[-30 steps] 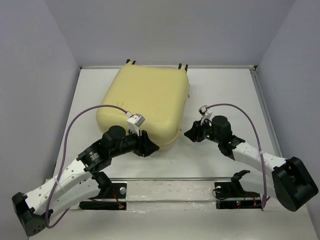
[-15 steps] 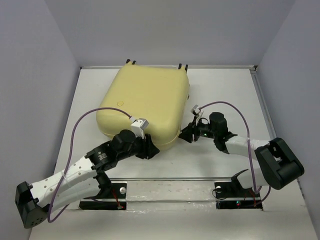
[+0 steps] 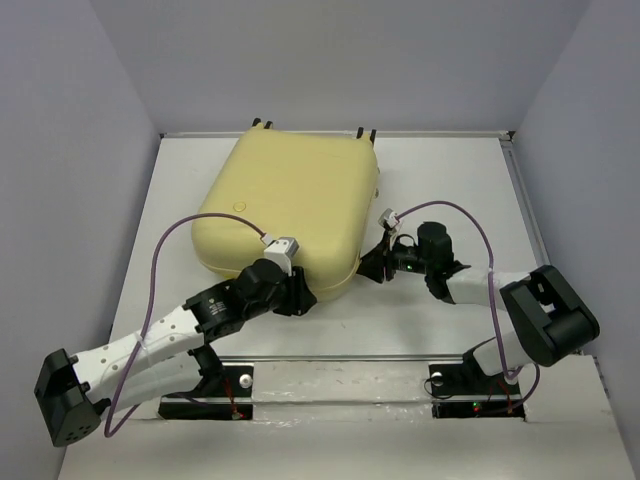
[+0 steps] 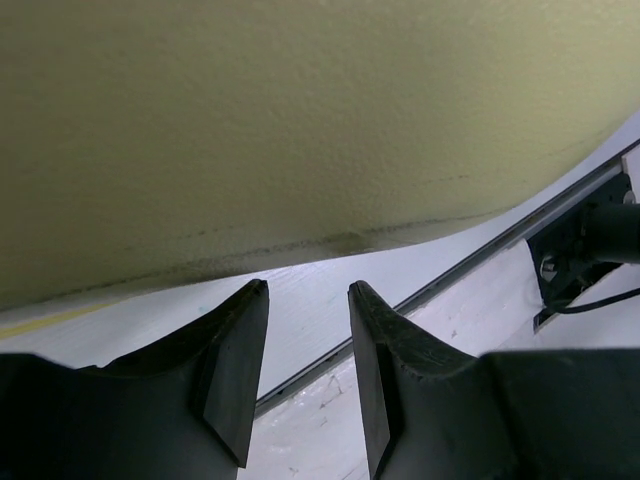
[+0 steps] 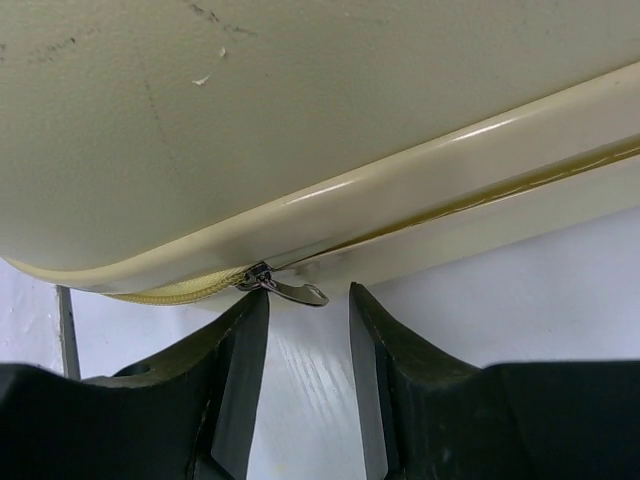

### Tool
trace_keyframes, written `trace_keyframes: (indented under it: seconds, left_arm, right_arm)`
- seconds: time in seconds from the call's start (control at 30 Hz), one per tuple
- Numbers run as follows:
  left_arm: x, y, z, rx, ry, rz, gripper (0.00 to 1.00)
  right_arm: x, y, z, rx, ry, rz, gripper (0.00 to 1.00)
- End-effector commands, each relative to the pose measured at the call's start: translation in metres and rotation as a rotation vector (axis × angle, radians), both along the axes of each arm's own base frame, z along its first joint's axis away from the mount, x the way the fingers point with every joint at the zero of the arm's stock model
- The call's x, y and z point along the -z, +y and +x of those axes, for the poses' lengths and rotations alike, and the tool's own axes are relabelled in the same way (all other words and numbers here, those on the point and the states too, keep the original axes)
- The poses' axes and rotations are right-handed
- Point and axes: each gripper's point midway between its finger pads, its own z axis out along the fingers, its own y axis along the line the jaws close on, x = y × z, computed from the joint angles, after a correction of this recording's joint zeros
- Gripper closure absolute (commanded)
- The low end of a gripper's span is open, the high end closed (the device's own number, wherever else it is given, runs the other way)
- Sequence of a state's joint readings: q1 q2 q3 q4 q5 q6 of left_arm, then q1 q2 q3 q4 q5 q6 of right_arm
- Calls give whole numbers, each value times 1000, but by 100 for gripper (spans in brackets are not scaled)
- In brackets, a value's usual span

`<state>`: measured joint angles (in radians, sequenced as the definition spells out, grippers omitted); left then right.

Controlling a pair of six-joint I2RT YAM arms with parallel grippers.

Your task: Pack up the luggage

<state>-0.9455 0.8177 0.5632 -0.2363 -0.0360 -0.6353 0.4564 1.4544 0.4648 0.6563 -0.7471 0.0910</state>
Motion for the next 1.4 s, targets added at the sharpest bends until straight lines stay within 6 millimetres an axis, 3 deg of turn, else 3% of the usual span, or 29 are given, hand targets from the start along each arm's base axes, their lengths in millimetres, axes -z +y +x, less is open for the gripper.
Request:
trace_keyframes:
  seconds: [0.0,0.23,0.33,0.4,0.47,0.63,0.67,0.83,0.87,0.97,1.0,1.07,1.1,1.13,1.17,1.2,1.23,1.33,1.37]
  left_arm:
    - [10,1,4,-36,-1,30,51]
    - [10,0,5,-42,-9,22,51]
    - [11,-3,7,-41,-13,16,52]
    - [10,-5,8,-45,-19,5,52]
    - [0,-9,15,-59,-55,-26,53]
    - [-19,-18,34,-97,-133,-70,54]
    - [-21,-19,39,-111,-147,-67,53]
    - [-35,-28,60,-149,-211,-56,54]
    - [-39,-31,66,-158,-230,-54,54]
    - [-50,-41,78,-169,-269,-71,54]
    - [-55,-44,84,-174,-283,-84,54]
    - [-60,-56,90,-160,-289,-91,54]
    - [-63,-61,92,-150,-292,-101,54]
    - [-68,-68,94,-141,-300,-122,55]
    - [-64,-75,96,-124,-287,-114,55]
    - [-73,-82,97,-114,-293,-137,56]
    - [-79,-89,98,-100,-294,-157,57]
    - [-85,-92,98,-92,-294,-171,57]
    - [-92,-90,97,-98,-302,-178,57]
  right_arm:
    - [-49,10,16,-23,-188,75,57]
    - [-54,10,11,-39,-194,93,62]
    - [-60,12,10,-49,-199,116,74]
    - [-64,14,8,-57,-185,130,91]
    - [-64,13,7,-50,-168,136,93]
    - [-61,5,-18,45,-105,167,93]
    - [-45,8,-31,47,-35,118,93]
    - [-10,5,-67,130,124,-30,93]
    - [0,4,-85,119,180,-68,93]
    - [7,9,-111,88,239,-115,93]
    - [10,17,-131,48,263,-141,93]
    - [9,28,-147,20,276,-155,93]
    - [-2,41,-152,7,282,-132,93]
    - [2,54,-167,-18,276,-158,93]
    - [-2,63,-168,-3,270,-151,93]
    - [-21,81,-164,13,270,-88,93]
    - [-14,91,-161,61,268,-103,93]
    - [-39,106,-120,287,261,70,93]
    - [-57,112,-111,317,246,161,93]
